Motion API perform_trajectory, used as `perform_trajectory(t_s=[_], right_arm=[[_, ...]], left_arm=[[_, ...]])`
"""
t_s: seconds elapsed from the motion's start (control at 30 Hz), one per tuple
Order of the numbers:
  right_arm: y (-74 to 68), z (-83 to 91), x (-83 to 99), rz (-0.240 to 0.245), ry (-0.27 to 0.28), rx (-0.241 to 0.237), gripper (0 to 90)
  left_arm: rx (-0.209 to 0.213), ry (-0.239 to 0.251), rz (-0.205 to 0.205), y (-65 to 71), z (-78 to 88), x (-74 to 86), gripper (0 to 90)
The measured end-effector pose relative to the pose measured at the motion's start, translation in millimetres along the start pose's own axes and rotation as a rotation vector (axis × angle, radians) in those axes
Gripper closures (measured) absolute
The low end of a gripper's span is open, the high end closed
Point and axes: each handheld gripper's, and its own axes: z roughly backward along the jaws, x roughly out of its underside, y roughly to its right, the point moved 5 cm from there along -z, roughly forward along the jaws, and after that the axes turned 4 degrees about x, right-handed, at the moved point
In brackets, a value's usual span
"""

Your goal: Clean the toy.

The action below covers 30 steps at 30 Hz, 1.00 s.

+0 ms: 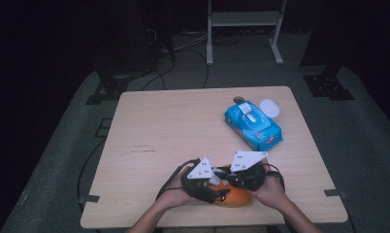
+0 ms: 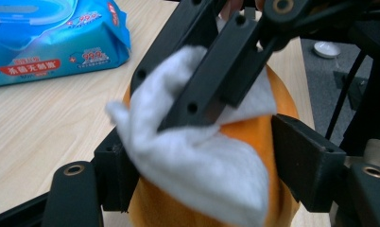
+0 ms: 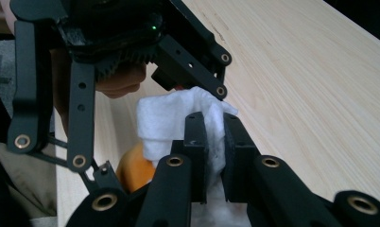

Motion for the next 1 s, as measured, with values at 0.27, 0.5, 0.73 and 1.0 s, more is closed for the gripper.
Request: perform_trajectory(t_s=[0.27, 0.5, 0.73, 1.0], right_arm=[[24.2, 25.9, 20.4, -0.111, 0.033, 0.031, 81.5], [39.5, 46.5, 42.3, -0.162, 0.028, 0.075, 81.4], [31.6, 46.2, 48.7, -0.170, 0.035, 0.045, 81.9], [17.4, 36.5, 43.7, -0.127, 0.029, 0.003, 82.0]], left_arm=[[0.026, 0.014, 0.027, -6.8, 2.6, 7.8, 30.4], [0.031, 0.016, 0.043, -8.9, 3.9, 10.7, 29.7], [0.057, -0.009, 0.060, -9.4, 6.0, 4.6, 15.9], [0.096, -0.068, 0.110, -11.2, -8.2, 10.5, 6.9]])
